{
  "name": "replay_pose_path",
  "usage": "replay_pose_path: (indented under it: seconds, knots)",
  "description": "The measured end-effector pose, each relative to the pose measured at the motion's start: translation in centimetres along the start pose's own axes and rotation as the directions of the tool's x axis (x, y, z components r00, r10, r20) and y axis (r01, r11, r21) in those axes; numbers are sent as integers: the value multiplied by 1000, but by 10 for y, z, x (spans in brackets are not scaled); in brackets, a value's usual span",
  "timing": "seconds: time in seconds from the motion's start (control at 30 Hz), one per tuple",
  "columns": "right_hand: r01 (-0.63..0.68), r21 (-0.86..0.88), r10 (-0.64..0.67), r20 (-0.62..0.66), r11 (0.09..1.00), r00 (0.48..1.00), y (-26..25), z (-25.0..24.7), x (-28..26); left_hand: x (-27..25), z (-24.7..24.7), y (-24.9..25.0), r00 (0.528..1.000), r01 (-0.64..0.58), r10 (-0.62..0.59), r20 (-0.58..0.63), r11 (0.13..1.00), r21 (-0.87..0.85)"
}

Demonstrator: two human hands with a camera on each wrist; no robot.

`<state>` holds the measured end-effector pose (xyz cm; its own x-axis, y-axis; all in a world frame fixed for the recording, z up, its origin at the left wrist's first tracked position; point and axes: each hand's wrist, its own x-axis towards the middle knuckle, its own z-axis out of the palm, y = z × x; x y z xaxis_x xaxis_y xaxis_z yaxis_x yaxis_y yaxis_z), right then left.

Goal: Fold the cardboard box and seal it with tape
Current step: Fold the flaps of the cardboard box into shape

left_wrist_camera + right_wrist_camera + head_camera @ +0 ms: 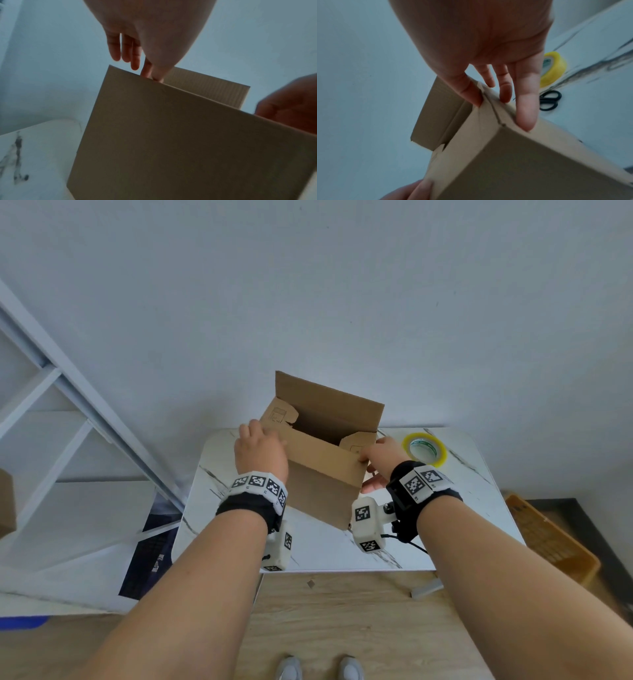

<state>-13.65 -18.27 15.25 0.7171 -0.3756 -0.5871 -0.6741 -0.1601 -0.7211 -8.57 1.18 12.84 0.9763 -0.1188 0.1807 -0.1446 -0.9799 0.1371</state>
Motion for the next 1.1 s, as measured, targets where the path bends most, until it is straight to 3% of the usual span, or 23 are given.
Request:
replay_pose_path:
  seconds: [0.13, 0.23, 0.3, 0.37, 0.47, 0.6, 0.73, 0.87, 1.1]
  knots:
    - [0, -39, 2, 34, 999, 999, 3, 6, -3, -3, 3, 17, 988, -5, 12, 153, 999, -46]
    - [-59, 144, 49, 71, 988, 996, 2, 3, -2, -4, 2, 19, 969, -14, 30, 244, 998, -66]
    - [-35, 98, 31, 47, 995, 998, 2, 3, 1, -3, 2, 18, 960, -32, 49, 275, 997, -64]
    - [103, 23, -102, -24, 994, 994, 2, 4, 4, -2, 0, 16, 945, -53, 68, 319, 997, -56]
    - [343, 15, -339, -117, 939, 934, 0, 4, 3, 3, -3, 10, 912, -60, 100, 398, 992, -111]
    - [455, 30, -448, -127, 890, 885, -3, 7, -2, 7, -7, -3, 873, -35, 147, 465, 970, -241]
    - [452, 17, -444, -167, 892, 881, -1, 12, -6, 10, -2, -17, 861, -21, 160, 483, 960, -280]
    - [380, 62, -357, -231, 923, 905, -6, 11, -5, 3, 4, -22, 867, 20, 146, 477, 945, -325]
    - [429, -113, -438, -68, 896, 896, -9, 18, 3, 0, 3, -21, 865, 17, 148, 480, 946, -323]
